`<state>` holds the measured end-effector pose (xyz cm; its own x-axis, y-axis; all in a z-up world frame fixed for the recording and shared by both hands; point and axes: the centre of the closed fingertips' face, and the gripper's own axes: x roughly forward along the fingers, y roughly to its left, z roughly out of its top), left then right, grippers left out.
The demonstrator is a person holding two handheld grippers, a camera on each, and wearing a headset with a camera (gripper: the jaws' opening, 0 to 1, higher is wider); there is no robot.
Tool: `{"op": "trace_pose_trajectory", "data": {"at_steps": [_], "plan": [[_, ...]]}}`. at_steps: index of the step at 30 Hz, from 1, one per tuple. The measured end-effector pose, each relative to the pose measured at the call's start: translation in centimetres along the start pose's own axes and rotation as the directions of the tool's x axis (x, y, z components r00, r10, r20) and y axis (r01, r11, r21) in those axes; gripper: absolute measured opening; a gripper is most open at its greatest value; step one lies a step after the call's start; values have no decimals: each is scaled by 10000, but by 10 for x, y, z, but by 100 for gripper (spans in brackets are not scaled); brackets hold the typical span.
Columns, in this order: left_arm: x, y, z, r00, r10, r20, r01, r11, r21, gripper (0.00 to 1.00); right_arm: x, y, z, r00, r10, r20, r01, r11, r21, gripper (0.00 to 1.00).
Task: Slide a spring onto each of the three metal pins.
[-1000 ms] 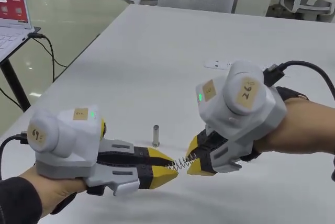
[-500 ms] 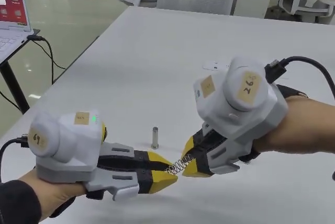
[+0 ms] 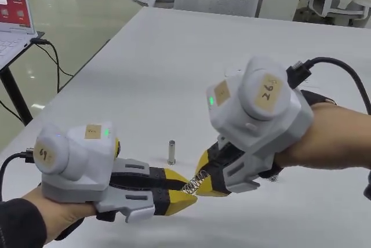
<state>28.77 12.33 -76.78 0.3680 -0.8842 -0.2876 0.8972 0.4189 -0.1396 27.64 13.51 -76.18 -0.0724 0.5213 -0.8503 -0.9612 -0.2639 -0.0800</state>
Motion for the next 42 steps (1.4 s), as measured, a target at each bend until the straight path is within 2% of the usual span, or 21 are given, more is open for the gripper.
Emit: {"op": "trace_pose_trajectory", "data": {"at_steps": [10, 23, 42], "plan": [[0, 1, -2, 10000, -5, -40, 5, 10000, -23, 4, 2, 2, 7, 9998, 42, -200, -48, 9996, -288, 8], [2, -1, -5, 9999, -79, -137, 78, 9999, -88, 6, 4, 3, 11, 9998, 107, -168, -113, 9993, -370, 8], [2, -2, -6, 9998, -62, -173, 59, 9998, -182, 14, -3, -5, 4, 9993, -140, -359, 130, 9995, -294, 8]]}}
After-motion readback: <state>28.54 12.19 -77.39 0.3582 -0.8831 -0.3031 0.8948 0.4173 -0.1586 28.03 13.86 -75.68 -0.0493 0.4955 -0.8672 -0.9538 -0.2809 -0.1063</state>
